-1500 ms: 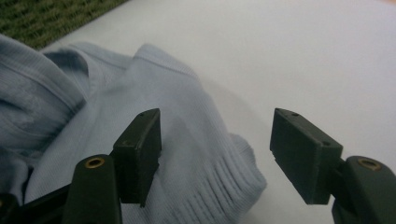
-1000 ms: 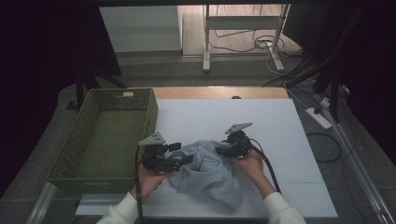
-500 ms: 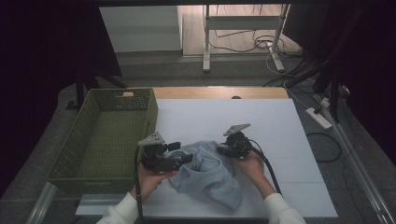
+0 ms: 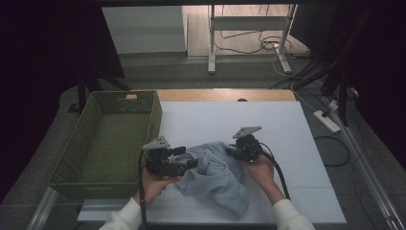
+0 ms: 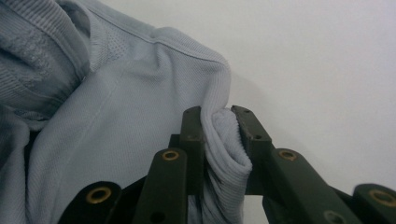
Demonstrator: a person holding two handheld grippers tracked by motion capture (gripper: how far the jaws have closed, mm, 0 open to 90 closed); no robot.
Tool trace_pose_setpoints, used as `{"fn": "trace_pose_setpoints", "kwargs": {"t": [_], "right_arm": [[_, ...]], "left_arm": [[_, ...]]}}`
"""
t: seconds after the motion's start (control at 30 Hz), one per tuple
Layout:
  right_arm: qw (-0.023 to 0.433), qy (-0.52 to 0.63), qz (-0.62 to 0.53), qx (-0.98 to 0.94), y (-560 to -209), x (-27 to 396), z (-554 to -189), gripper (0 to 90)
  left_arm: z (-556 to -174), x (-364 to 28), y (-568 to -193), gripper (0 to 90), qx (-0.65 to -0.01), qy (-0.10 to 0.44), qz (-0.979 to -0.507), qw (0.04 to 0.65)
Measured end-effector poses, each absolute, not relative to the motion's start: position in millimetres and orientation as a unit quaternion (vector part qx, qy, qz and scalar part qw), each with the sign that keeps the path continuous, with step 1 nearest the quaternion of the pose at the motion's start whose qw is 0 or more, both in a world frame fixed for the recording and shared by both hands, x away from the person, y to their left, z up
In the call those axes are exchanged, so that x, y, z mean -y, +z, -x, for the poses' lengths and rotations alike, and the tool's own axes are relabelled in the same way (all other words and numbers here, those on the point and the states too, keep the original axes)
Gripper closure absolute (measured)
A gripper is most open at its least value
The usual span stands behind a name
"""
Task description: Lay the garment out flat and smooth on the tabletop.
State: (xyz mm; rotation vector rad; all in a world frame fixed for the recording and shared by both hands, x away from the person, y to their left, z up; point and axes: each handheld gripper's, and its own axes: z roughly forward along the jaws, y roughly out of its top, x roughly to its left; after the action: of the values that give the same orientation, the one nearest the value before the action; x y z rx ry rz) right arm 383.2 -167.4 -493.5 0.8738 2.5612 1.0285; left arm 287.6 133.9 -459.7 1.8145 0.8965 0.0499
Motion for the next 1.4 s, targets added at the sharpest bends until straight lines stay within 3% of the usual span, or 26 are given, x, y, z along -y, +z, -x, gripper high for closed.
{"fn": "trace_pose_setpoints", "kwargs": {"t": [0.47, 0.87, 1.4], "right_arm": [[0.161, 0.375, -0.330, -0.851, -477.1, 190.3, -375.1, 75.4], [0.190, 0.378, -0.396, -0.815, -468.7, 245.8, -339.9, 75.5], [0.184, 0.341, -0.415, -0.823, -478.4, 272.0, -277.9, 75.5]], "left_arm": [[-287.3, -135.2, -460.0, 21.9, -0.377, 0.021, -0.759, 0.530], [-288.1, -132.8, -460.0, 21.9, -0.373, 0.018, -0.761, 0.530], [-287.6, -127.8, -461.9, 21.9, -0.370, 0.015, -0.766, 0.526]]}}
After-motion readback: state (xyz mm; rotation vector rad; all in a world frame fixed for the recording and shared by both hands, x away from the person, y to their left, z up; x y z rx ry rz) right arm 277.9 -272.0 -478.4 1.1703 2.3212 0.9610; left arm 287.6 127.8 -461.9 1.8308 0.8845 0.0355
